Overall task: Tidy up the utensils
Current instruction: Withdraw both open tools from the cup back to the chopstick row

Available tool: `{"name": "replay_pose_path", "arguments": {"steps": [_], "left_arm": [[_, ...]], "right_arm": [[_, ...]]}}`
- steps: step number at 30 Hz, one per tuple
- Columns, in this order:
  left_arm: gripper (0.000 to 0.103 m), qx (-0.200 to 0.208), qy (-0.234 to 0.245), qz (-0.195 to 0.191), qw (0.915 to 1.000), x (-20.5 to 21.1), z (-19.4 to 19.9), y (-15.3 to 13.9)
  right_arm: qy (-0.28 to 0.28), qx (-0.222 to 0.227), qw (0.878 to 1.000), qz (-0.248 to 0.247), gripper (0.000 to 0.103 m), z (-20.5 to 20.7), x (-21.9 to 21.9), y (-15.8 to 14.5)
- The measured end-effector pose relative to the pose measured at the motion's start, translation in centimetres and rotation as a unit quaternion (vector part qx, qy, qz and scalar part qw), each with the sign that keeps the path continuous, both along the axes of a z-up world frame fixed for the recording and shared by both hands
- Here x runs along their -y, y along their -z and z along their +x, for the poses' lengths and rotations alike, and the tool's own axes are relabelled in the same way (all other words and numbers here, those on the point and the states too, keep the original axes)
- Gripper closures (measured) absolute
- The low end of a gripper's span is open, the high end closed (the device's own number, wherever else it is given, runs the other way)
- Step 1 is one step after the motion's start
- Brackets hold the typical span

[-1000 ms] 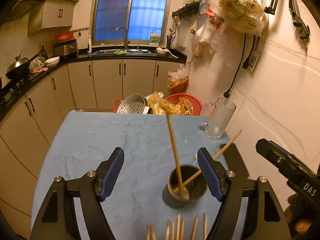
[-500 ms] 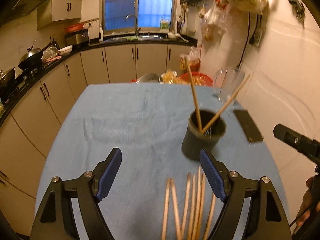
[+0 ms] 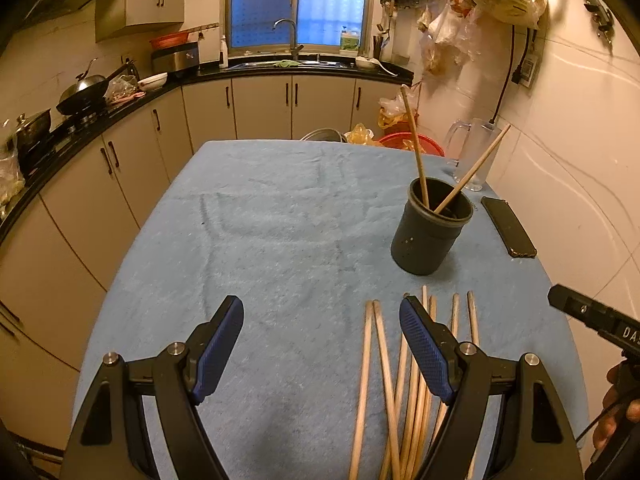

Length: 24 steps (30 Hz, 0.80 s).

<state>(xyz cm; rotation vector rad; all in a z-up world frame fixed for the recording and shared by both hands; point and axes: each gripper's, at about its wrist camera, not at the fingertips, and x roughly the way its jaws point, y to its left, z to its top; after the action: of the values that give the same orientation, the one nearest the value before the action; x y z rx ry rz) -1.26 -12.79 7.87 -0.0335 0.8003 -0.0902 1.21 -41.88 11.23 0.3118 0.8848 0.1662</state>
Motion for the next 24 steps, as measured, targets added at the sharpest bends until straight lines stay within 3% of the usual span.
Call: {"name": "replay_pose_path", "arguments": {"steps": [12,21,24], "left_arm": [[0.022,-0.013,-0.011,0.001,0.9999,-1.3,-1.0,1.3],[0.022,-0.048,-0.024,-0.011,0.9985,-1.9,1.3,3.6],[0.022,-0.061,-0.02,-0.018,0.9978,-1.7,2.4,4.2]], "right_arm": [[-0.003,-0.034,0.999,-0.002,0.031,-1.0,0.0,2.6],[-0.012,-0.056,0.998,-0.021,0.032,1.1,-0.2,4.2],[-0.011,-0.071,0.997,-0.012,0.038,2.3,-0.1,5.0]]}}
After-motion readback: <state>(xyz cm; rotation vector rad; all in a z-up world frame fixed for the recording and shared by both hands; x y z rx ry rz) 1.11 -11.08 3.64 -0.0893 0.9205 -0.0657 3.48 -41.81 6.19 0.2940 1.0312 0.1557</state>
